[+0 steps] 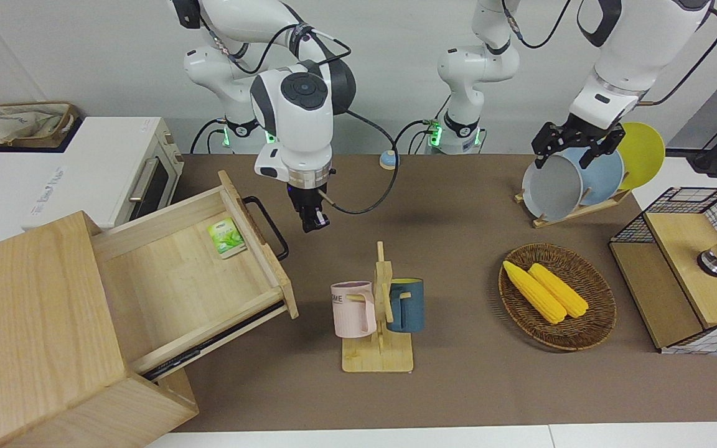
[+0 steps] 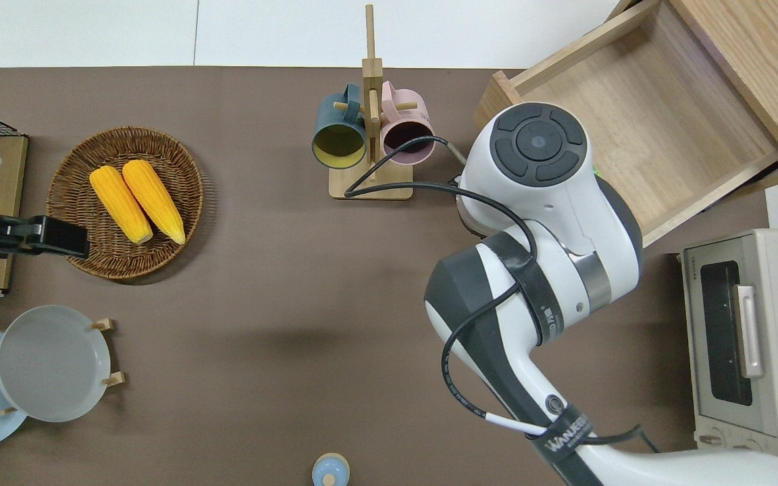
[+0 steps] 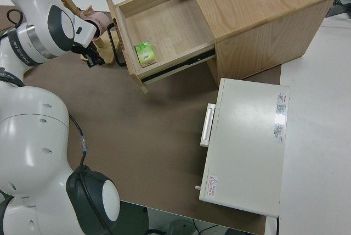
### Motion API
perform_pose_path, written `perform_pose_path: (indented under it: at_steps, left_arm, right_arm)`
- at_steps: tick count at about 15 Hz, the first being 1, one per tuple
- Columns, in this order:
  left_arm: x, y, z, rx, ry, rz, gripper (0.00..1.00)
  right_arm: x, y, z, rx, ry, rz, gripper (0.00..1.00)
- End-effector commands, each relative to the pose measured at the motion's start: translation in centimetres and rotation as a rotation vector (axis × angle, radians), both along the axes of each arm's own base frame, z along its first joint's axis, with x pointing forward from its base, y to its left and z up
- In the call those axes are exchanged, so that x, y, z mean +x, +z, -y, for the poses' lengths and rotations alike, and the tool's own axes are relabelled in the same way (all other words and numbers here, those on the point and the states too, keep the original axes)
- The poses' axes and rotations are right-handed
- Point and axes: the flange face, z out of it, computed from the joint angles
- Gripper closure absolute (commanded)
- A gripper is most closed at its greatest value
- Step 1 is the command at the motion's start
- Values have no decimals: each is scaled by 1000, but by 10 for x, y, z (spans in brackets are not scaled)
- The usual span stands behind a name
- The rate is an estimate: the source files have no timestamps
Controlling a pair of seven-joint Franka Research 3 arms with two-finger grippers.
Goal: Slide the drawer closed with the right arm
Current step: 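Continue pushing the drawer with the right arm until it shuts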
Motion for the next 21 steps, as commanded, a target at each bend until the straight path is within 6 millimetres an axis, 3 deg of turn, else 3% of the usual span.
perform_pose_path:
  at_steps: [1, 6, 8, 15, 21]
  left_arm:
    - [2, 4, -1, 16, -12, -5, 7]
    - [2, 4, -1, 16, -12, -5, 7]
    - [2, 3, -1, 16, -12, -6, 7]
    - [2, 4, -1, 16, -12, -5, 7]
    - [2, 4, -1, 16, -12, -5, 7]
  right_arm:
    - [13, -10, 13, -7, -24, 31, 1000]
    - [18, -4, 23, 1, -41, 45, 1000]
    - [29, -5, 51, 4, -75, 47, 1000]
    - [50, -8, 105, 6, 6, 38, 1000]
    - [77, -17, 162, 20, 2, 103, 1000]
